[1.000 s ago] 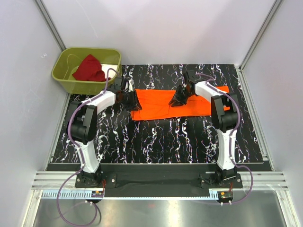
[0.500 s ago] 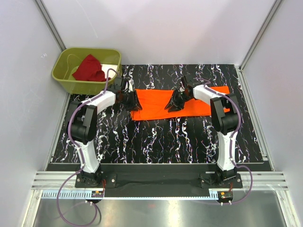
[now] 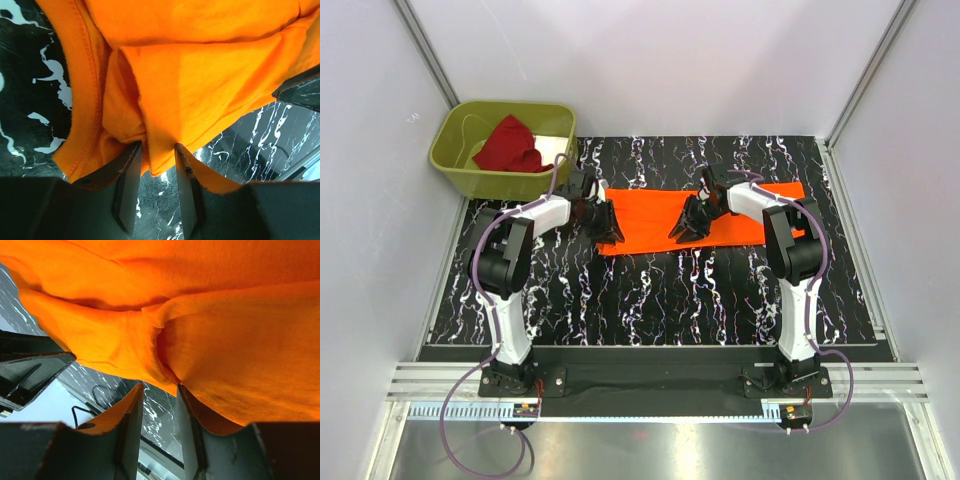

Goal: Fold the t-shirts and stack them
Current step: Fold the tshirt

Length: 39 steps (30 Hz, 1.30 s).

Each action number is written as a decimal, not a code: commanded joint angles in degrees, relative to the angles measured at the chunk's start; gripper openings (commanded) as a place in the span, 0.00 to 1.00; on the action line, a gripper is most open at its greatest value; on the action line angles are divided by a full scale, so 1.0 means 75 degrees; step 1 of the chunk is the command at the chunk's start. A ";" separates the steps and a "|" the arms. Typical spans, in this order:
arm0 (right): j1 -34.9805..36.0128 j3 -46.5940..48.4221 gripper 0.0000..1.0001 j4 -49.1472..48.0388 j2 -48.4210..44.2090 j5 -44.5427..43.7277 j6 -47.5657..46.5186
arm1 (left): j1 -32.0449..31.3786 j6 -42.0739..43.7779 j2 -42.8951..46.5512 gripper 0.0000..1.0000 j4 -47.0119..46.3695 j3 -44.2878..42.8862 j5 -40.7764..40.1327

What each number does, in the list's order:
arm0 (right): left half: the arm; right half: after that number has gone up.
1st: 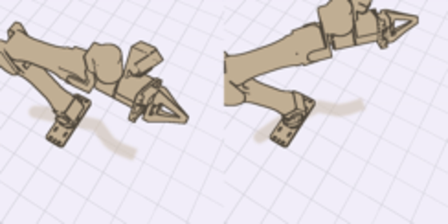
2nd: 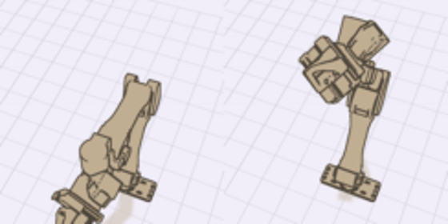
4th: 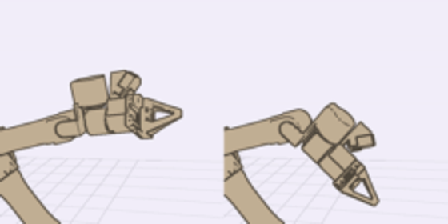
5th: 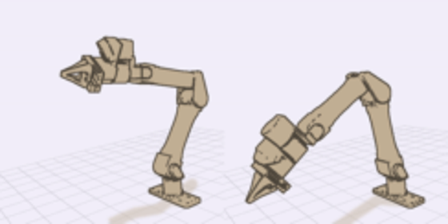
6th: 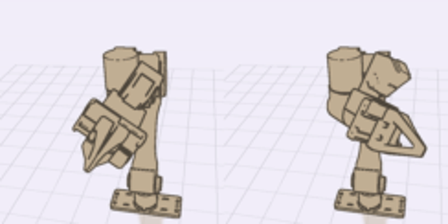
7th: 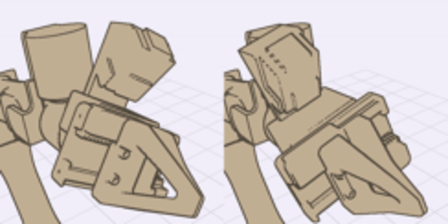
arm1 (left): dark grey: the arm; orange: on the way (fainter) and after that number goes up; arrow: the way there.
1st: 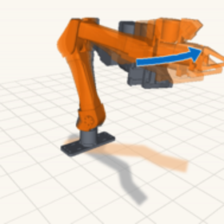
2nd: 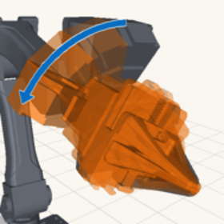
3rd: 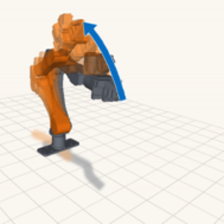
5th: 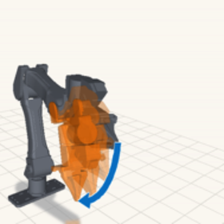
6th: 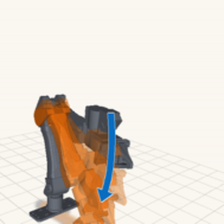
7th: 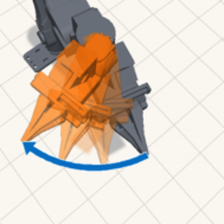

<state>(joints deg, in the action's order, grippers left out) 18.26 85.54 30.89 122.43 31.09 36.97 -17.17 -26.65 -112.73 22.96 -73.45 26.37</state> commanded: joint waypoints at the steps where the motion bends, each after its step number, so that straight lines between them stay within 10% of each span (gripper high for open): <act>1: 0.0038 0.0044 0.40 0.0064 -0.0176 -0.0102 -0.0265 | -0.0031 -0.0067 -0.0005 0.37 -0.0249 0.0008 0.0292; 22: 0.0038 0.0782 0.25 0.0264 0.0246 -0.0067 -0.0441 | -0.0043 -0.0360 0.0335 0.16 -0.0237 -0.0331 0.0515; 28: 0.0026 0.0911 0.00 0.0404 0.0106 -0.0336 -0.0476 | -0.0043 -0.0395 0.0405 0.15 -0.0120 -0.0647 0.0550; 39: -0.0150 0.1977 0.00 0.0873 0.0386 -0.0349 -0.0476 | 0.0180 -0.0712 -0.0191 0.14 -0.0096 -0.1702 0.0796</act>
<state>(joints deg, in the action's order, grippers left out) 17.89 97.12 36.29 124.20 28.99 33.98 -16.86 -30.74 -112.90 23.40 -82.94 30.04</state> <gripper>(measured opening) 0.011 0.143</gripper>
